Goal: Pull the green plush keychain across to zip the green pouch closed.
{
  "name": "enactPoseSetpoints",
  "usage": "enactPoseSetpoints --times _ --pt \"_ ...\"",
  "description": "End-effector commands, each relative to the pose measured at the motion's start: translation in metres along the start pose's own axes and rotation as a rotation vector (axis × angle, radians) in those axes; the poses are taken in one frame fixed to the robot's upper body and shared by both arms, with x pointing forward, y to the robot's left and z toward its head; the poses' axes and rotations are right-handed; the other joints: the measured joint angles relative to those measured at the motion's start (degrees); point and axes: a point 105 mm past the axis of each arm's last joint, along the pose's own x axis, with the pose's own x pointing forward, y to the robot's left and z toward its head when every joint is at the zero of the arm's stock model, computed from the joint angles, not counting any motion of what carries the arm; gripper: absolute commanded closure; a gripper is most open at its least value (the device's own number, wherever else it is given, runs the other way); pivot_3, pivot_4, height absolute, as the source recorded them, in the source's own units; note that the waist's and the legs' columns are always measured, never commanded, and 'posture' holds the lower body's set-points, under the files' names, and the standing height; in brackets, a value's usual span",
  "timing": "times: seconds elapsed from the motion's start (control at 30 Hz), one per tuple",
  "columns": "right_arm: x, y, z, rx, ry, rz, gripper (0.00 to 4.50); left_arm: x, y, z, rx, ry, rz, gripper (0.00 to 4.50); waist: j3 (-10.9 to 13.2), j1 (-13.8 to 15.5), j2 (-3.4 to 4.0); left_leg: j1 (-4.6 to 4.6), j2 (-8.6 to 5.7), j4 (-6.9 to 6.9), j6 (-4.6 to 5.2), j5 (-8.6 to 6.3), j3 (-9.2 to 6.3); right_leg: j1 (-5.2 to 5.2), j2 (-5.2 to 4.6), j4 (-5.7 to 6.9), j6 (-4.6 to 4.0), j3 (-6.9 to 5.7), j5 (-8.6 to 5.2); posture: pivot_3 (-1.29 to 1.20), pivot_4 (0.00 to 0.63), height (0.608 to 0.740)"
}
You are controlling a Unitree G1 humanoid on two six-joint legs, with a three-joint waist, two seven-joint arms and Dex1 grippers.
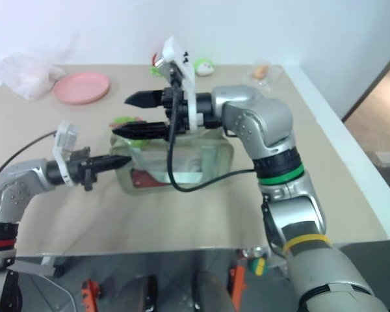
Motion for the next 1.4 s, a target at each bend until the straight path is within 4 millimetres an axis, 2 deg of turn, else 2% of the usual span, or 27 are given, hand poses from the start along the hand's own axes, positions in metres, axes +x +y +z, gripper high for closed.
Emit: enactPoseSetpoints --times 0.03,0.13,0.2,0.33,0.57,0.8,0.97,1.03,1.23,1.33,1.4 --pt "0.005 -0.006 0.004 -0.06 0.011 0.004 0.03 0.001 -0.01 0.009 0.035 -0.03 -0.034 4.44 0.0 -0.01 0.0 0.0 0.0 0.02 0.0 0.0 0.01 0.0 0.0 0.0 -0.02 0.01 0.01 0.0 0.15 0.74" --pt "0.01 -0.015 -0.019 -0.076 0.098 -0.018 0.03 0.001 -0.012 0.008 0.028 -0.039 -0.033 4.44 0.0 -0.01 0.0 0.01 0.0 0.04 0.0 0.0 0.01 0.01 0.01 0.01 -0.03 0.01 0.02 0.0 0.15 0.74" --pt "0.011 -0.02 -0.027 -0.09 0.129 -0.038 0.03 0.001 -0.013 0.008 0.027 -0.04 -0.033 4.44 0.0 -0.01 0.0 0.01 0.02 0.04 0.0 0.0 0.0 0.01 0.02 0.01 -0.03 0.0 0.02 0.0 0.15 0.74" --pt "0.011 -0.029 -0.03 -0.105 0.143 -0.082 0.03 0.0 -0.013 0.007 0.029 -0.038 -0.026 4.44 0.0 -0.01 0.0 0.0 0.03 0.03 0.0 0.0 -0.02 0.0 0.03 0.02 -0.03 -0.01 0.02 0.0 0.15 0.74" --pt "0.008 -0.026 -0.027 -0.115 0.133 -0.064 0.03 -0.001 -0.013 0.006 0.03 -0.039 -0.023 4.44 0.0 -0.01 0.0 0.01 0.03 0.03 0.0 0.0 -0.02 0.0 0.02 0.02 -0.04 -0.01 0.03 0.0 0.15 0.74" --pt "-0.003 -0.029 -0.016 -0.117 0.086 -0.085 2.15 0.001 -0.011 0.005 0.024 -0.038 -0.03 4.44 0.0 -0.01 0.0 0.0 0.02 0.03 0.0 0.0 -0.02 0.0 0.01 0.02 -0.04 -0.02 0.03 0.0 0.15 0.74" --pt "-0.009 -0.032 -0.012 -0.114 0.067 -0.105 3.95 0.004 -0.01 0.002 0.018 -0.034 -0.038 4.44 0.0 0.0 0.0 0.0 0.01 0.03 0.0 0.0 -0.02 0.01 0.0 0.02 -0.04 -0.02 0.03 0.0 0.15 0.74" --pt "-0.011 -0.031 -0.012 -0.113 0.063 -0.104 4.49 0.004 -0.01 0.002 0.017 -0.033 -0.04 4.44 0.0 0.0 0.0 0.0 0.01 0.03 0.0 0.0 -0.02 0.01 0.01 0.02 -0.04 -0.02 0.02 0.0 0.15 0.74" --pt "-0.015 -0.028 -0.013 -0.118 0.063 -0.1 4.49 0.005 -0.01 0.002 0.018 -0.036 -0.046 4.44 0.0 0.0 0.0 0.0 -0.01 0.03 0.0 0.0 -0.01 0.01 -0.02 0.02 -0.03 -0.02 0.02 0.0 0.15 0.74" --pt "-0.03 -0.03 -0.011 -0.129 0.067 -0.127 4.49 0.005 -0.009 0.002 0.025 -0.034 -0.04 4.44 0.0 0.19 0.0 -0.01 -0.05 0.03 0.0 0.0 -0.02 0.01 -0.04 0.01 -0.03 -0.02 0.02 0.0 0.15 0.74" --pt "-0.049 -0.033 -0.011 -0.139 0.084 -0.18 4.49 0.005 -0.009 0.001 0.023 -0.035 -0.042 4.44 0.0 0.49 0.0 -0.02 -0.07 0.03 0.0 0.0 -0.02 0.01 -0.06 0.01 -0.02 -0.03 0.01 0.0 0.15 0.74"
